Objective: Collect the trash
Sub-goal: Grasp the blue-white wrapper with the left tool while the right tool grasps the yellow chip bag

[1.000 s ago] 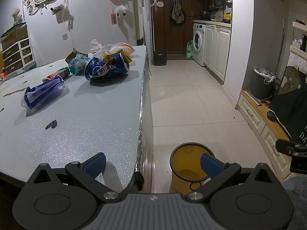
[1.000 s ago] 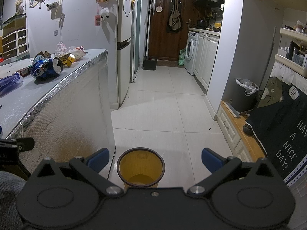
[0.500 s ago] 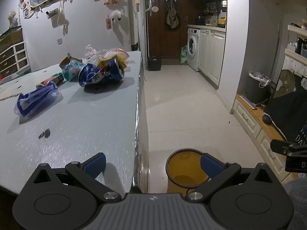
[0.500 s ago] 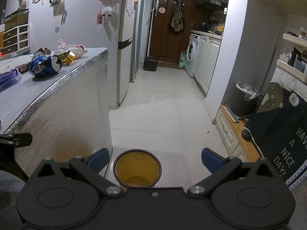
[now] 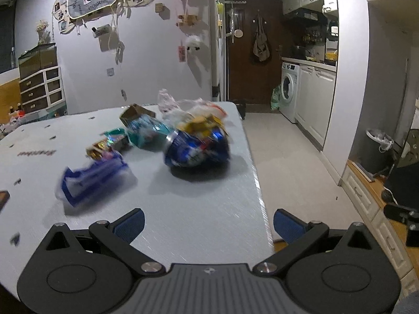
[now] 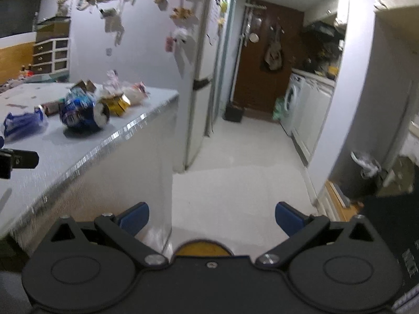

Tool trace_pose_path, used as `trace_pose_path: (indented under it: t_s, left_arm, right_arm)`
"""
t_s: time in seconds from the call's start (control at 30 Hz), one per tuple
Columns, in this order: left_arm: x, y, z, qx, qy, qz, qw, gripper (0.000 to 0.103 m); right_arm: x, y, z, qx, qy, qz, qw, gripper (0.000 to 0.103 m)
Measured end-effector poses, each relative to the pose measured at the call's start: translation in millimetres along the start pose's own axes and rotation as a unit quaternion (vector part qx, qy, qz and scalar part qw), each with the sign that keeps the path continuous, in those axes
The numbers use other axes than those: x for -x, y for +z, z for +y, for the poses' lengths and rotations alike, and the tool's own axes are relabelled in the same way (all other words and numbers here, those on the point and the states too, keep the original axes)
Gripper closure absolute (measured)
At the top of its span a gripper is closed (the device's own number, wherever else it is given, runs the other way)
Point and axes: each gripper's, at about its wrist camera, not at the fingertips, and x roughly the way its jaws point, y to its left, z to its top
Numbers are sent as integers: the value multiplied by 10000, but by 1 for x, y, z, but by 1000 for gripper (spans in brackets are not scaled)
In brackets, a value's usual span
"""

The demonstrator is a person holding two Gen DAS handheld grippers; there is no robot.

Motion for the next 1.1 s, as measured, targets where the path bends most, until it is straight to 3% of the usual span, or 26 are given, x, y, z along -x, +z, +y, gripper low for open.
trace_pose_path:
  t_s: [0.33, 0.47, 0.6, 0.77, 0.9, 1.03, 1.1]
  left_arm:
    - [-30, 41, 72, 37, 253, 84, 9996, 0]
    - [-47, 52, 98, 146, 381, 322, 9986, 0]
    - [-60, 56, 109, -70, 511, 427, 9978, 0]
    - [-75, 53, 120, -389, 75, 404, 9984, 0]
    - [-81, 49, 120, -775, 94, 436, 9960, 0]
    - [-85, 43, 115, -1270, 219, 500, 9904, 3]
    - [-87, 40, 115, -1475, 186, 573, 9872, 15]
  right_arm:
    - [-49, 73, 26, 202, 877, -688, 9936, 0]
    - [-82, 101, 32, 34, 1272, -732, 9892, 0]
    - [-117, 124, 36, -341, 1687, -773, 9820, 0]
    - [-169, 147, 48, -802, 2025, -352, 9754, 0]
    - [-216, 154, 56, -1320, 2234, 131, 9657, 0]
    - [-253, 156, 56, -1952, 2532, 582, 9457, 25]
    - [-267, 155, 57, -2223, 2608, 790, 9361, 33]
